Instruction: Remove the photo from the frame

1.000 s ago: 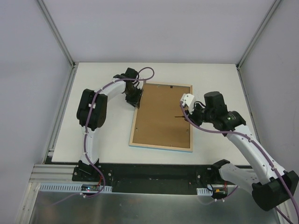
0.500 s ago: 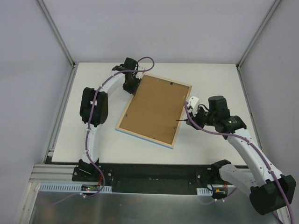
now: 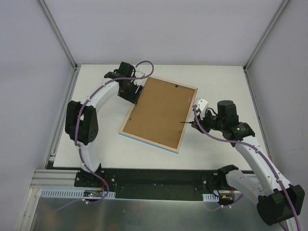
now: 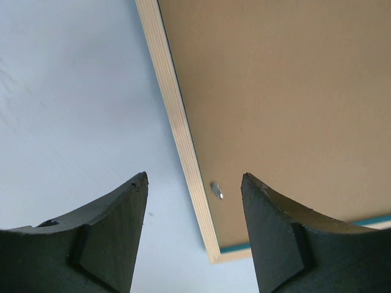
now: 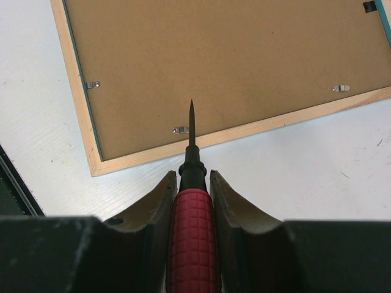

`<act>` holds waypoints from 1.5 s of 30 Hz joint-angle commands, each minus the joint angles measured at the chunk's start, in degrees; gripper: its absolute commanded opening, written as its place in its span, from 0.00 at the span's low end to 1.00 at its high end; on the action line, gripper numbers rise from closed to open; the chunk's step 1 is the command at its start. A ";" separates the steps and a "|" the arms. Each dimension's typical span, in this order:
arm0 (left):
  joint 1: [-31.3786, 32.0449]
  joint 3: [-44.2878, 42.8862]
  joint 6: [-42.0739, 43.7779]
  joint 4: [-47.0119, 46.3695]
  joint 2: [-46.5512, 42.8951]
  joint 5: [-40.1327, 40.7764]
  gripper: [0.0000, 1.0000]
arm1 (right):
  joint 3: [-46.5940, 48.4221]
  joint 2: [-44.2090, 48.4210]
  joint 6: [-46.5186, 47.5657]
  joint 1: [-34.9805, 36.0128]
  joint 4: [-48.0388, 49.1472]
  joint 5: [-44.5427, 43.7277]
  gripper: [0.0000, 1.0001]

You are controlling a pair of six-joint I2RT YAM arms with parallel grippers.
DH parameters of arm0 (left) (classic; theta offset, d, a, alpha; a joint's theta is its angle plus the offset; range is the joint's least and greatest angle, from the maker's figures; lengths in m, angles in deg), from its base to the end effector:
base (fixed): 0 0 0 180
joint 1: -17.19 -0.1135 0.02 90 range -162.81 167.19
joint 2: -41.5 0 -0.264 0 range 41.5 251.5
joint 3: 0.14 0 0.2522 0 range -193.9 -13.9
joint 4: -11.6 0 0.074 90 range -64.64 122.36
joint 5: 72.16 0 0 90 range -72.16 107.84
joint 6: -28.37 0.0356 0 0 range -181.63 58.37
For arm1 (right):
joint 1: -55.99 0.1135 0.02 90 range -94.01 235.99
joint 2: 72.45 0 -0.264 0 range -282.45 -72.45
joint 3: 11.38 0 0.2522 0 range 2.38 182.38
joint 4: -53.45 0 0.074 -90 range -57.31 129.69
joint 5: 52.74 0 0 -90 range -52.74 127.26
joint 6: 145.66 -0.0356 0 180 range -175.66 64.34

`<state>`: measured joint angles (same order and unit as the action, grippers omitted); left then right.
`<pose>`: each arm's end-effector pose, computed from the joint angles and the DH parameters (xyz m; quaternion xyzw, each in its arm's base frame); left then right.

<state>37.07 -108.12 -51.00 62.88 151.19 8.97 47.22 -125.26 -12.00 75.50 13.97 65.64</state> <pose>0.3995 -0.1503 0.2674 0.2724 0.9057 -0.0986 0.3095 0.1819 0.0824 0.2908 -0.5462 0.6676 0.1157 0.4926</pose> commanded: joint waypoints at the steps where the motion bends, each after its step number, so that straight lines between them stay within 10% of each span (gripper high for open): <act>1: 0.07 8.94 1.41 1.95 -3.96 -0.11 0.61 | -0.89 2.45 -1.12 -1.22 3.83 2.91 0.01; 15: -0.80 7.91 1.32 -1.04 5.71 2.19 0.52 | -2.56 5.27 -2.00 -3.86 5.50 5.19 0.01; 24: -1.25 4.75 8.60 -1.04 9.05 -5.62 0.01 | -2.56 5.62 -2.61 -4.30 5.76 5.81 0.01; 45: 13.69 -29.86 34.19 -0.43 28.37 8.51 0.05 | -2.83 6.41 -4.20 -6.85 6.55 9.24 0.01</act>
<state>49.28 -127.77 -25.84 62.88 175.10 10.31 44.57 -120.06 -15.56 69.45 17.69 71.85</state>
